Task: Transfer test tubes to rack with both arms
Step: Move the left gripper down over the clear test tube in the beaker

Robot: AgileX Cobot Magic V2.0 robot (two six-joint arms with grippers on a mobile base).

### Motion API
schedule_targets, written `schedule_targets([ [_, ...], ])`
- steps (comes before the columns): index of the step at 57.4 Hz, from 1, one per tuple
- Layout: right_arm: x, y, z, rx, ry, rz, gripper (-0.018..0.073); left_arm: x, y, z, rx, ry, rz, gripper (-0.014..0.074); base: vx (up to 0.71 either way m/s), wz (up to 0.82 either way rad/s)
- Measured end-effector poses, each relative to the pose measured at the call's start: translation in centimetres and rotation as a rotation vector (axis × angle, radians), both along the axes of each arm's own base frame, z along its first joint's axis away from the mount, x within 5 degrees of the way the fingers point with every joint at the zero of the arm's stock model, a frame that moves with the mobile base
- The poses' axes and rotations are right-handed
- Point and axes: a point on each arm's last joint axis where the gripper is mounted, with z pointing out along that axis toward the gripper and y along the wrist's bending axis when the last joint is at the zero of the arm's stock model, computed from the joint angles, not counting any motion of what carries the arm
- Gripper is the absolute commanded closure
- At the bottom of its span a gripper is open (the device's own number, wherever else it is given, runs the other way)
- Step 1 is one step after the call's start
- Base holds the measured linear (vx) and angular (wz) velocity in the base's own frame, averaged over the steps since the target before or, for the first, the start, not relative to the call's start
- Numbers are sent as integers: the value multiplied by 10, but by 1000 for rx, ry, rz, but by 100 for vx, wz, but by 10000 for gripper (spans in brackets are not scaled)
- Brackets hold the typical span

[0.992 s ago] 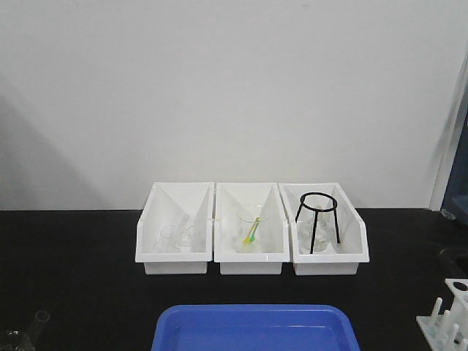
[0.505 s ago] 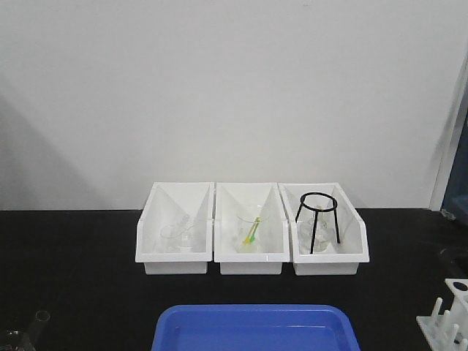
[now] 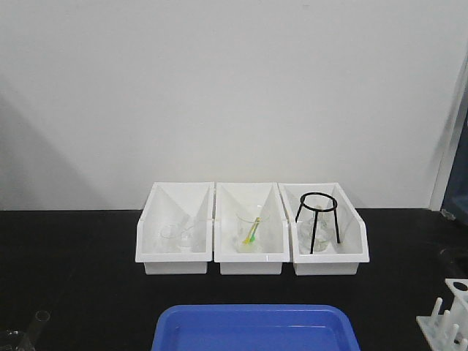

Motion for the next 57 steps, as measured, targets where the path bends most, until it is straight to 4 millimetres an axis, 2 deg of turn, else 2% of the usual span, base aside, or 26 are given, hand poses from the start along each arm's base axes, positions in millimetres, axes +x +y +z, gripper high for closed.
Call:
schedule_targets([
  [22,0,0,2,-1,-18,0,566,0,1,3,-9,-27,7,617,0,0],
  [36,-1,0,13,-7,-144,0,566,0,4,15,-47,-157,45,617,0,0],
  [44,-2,0,21,11,-203,1,566,-1,3,18,-117,-117,27,617,0,0],
  [49,-5,0,37,18,-247,2,566,-4,2,31,-120,-121,14,617,0,0],
  [57,-16,1,82,13,-359,4,566,-14,4,74,-98,-244,12,617,0,0],
])
